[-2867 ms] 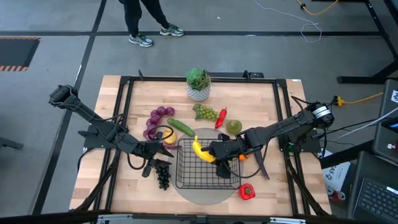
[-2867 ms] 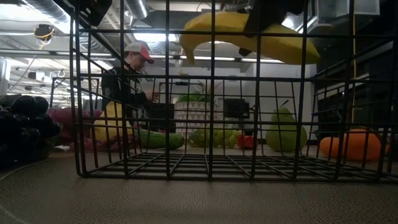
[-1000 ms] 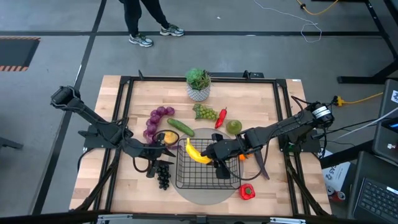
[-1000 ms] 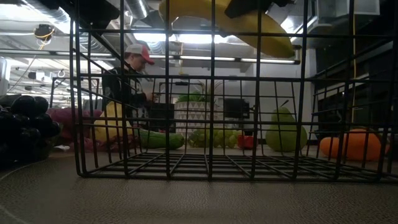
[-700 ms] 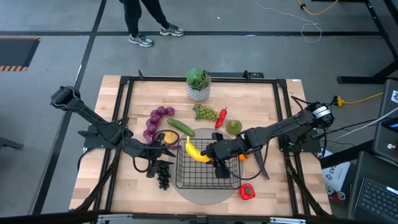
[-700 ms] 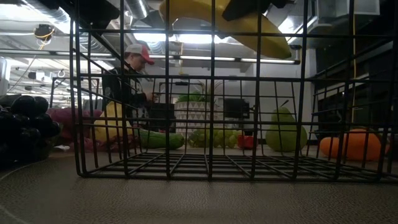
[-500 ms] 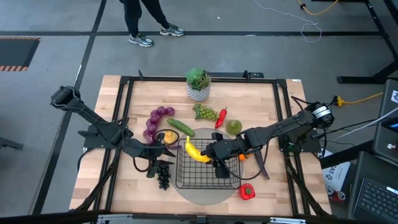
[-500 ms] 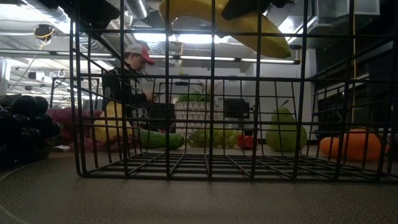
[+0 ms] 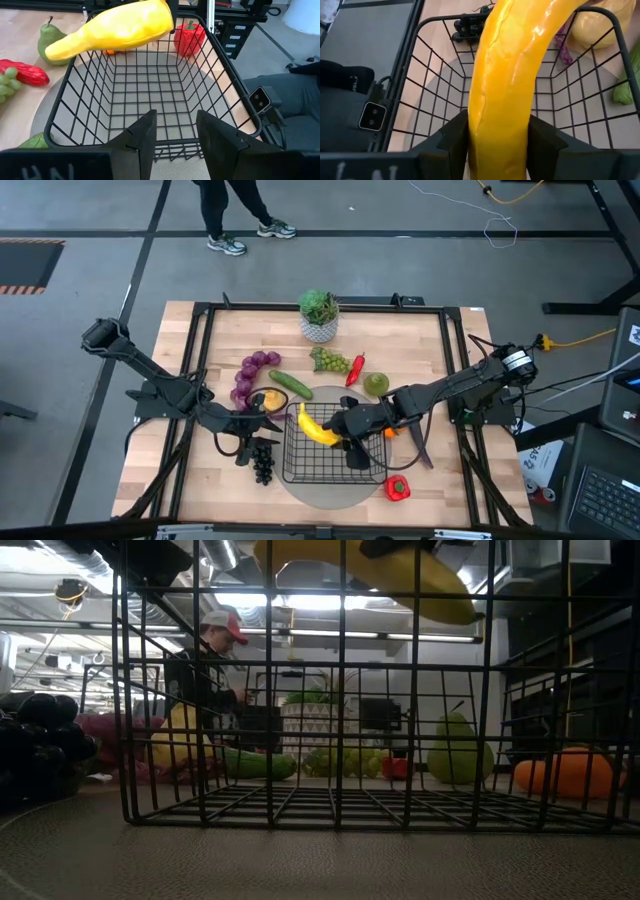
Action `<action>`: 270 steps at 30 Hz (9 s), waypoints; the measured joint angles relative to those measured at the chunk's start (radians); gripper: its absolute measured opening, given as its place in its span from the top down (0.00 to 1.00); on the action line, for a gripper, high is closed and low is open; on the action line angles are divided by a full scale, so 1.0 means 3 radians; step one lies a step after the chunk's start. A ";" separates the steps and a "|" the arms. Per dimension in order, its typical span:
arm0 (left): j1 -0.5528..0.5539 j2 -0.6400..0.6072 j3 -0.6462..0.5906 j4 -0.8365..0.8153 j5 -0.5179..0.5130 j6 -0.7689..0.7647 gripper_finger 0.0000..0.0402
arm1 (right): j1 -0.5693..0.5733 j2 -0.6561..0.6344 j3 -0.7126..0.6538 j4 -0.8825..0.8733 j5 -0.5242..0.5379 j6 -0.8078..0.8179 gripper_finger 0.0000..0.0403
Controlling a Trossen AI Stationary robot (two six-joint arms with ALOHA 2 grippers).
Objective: Build produce basket
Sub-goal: Put the yellow banana into the black wire basket, then put the green pear into the black wire basket, then put the purple eggplant into the black wire basket
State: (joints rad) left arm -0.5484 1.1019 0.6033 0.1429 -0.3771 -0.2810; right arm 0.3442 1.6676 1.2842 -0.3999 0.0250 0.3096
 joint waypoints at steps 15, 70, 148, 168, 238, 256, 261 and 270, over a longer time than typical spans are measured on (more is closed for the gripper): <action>0.0000 0.0000 0.0001 0.0000 0.0000 0.0003 0.67 | 0.0024 -0.0001 0.0000 -0.0050 0.0142 0.0151 0.42; 0.0000 -0.0001 0.0004 0.0000 0.0000 0.0010 0.67 | -0.0157 -0.0637 0.0966 -0.1775 0.1014 -0.0354 0.38; 0.0001 -0.0001 0.0000 -0.0001 -0.0001 0.0011 0.67 | -0.1313 -0.0779 -0.0225 -0.2197 0.0593 0.0424 0.40; 0.0000 -0.0001 0.0000 -0.0001 -0.0001 0.0011 0.67 | -0.1328 -0.0381 -0.0225 -0.2239 0.0378 0.0135 0.40; 0.0001 0.0000 0.0001 -0.0001 0.0000 0.0010 0.67 | -0.0437 -0.0117 0.1044 -0.1574 0.0845 -0.0595 1.00; 0.0000 0.0000 0.0005 -0.0001 0.0000 0.0011 0.67 | -0.0060 -0.0118 0.1227 -0.1260 0.0225 -0.0826 0.92; 0.0000 0.0000 0.0005 -0.0001 0.0000 0.0011 0.67 | -0.0062 -0.0103 0.1227 -0.1225 0.0228 -0.0723 0.91; 0.0000 0.0000 0.0005 0.0000 0.0000 0.0010 0.67 | -0.0061 -0.0103 0.1226 -0.1222 0.0234 -0.0627 0.91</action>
State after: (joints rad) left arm -0.5484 1.1019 0.6048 0.1429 -0.3772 -0.2778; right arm 0.3260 1.6367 1.6520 -0.7663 0.0952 0.1215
